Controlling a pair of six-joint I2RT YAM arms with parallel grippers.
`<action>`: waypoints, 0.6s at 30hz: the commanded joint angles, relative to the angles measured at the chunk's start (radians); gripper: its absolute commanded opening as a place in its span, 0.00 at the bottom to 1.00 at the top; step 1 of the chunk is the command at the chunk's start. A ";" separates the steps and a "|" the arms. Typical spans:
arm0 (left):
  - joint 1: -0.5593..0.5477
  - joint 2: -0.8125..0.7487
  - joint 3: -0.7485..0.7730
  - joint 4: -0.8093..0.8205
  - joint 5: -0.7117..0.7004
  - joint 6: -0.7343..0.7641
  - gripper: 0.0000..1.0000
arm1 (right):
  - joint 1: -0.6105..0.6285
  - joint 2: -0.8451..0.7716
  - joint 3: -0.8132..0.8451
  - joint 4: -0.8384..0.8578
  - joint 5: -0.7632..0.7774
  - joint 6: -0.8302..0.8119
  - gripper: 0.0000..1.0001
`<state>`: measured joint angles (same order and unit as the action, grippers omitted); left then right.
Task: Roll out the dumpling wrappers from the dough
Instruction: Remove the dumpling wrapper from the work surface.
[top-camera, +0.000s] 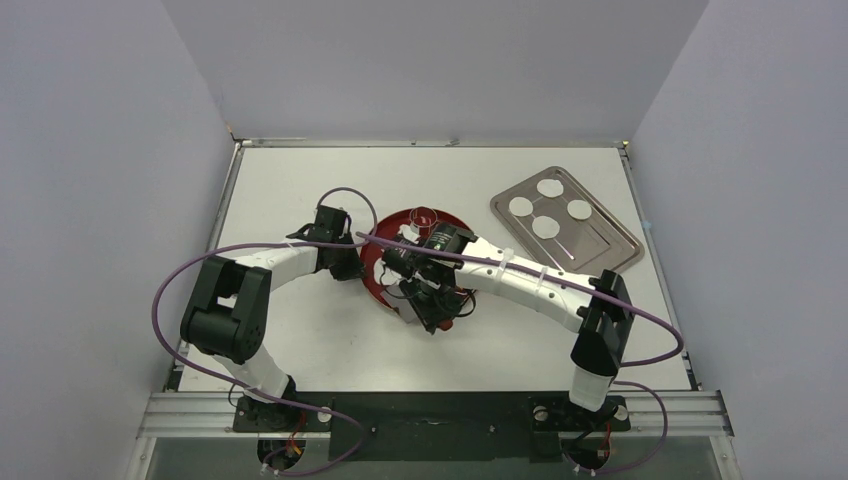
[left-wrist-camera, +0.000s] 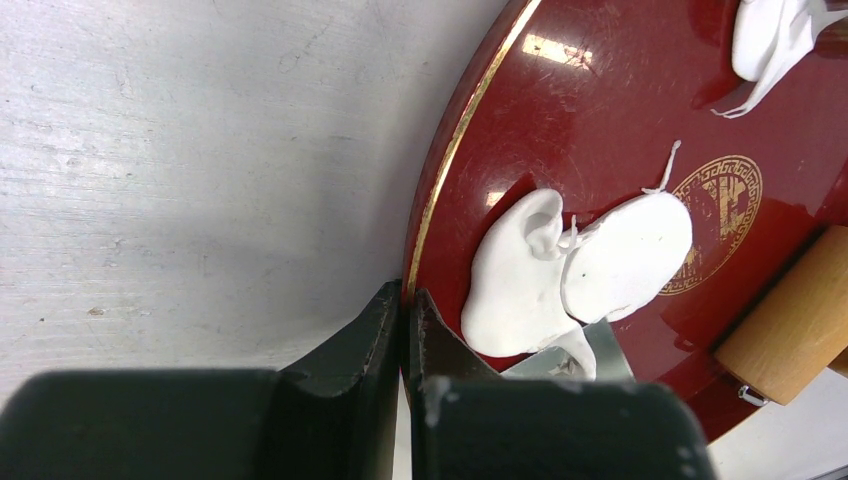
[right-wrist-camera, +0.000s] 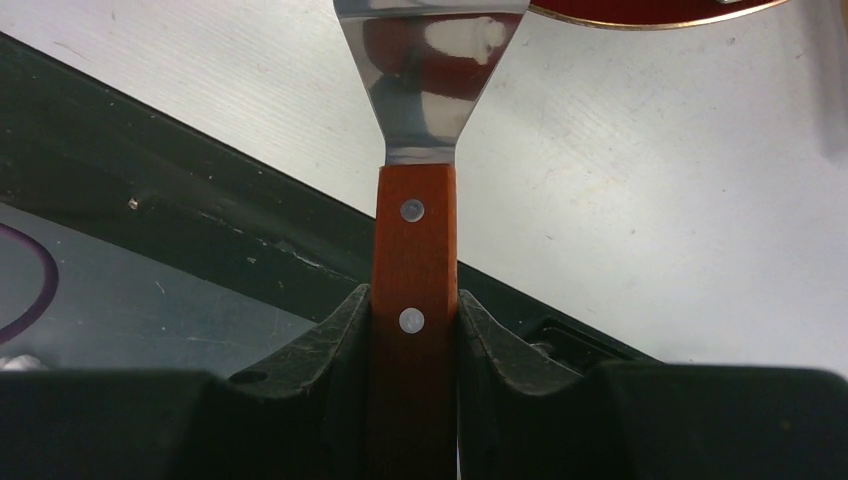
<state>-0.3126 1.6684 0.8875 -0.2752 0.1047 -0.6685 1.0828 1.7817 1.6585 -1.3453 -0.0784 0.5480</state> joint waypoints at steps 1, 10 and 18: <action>-0.010 -0.012 -0.019 -0.013 0.020 -0.006 0.00 | 0.030 0.007 0.047 0.109 -0.002 0.008 0.00; -0.011 -0.009 -0.017 -0.012 0.022 -0.004 0.00 | 0.029 0.040 0.061 0.105 0.039 -0.024 0.00; -0.010 -0.010 -0.031 0.002 0.028 -0.002 0.00 | 0.036 0.092 0.150 0.082 0.062 -0.041 0.00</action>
<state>-0.3126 1.6665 0.8814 -0.2649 0.1051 -0.6678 1.1088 1.8545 1.7321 -1.3605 -0.0498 0.5365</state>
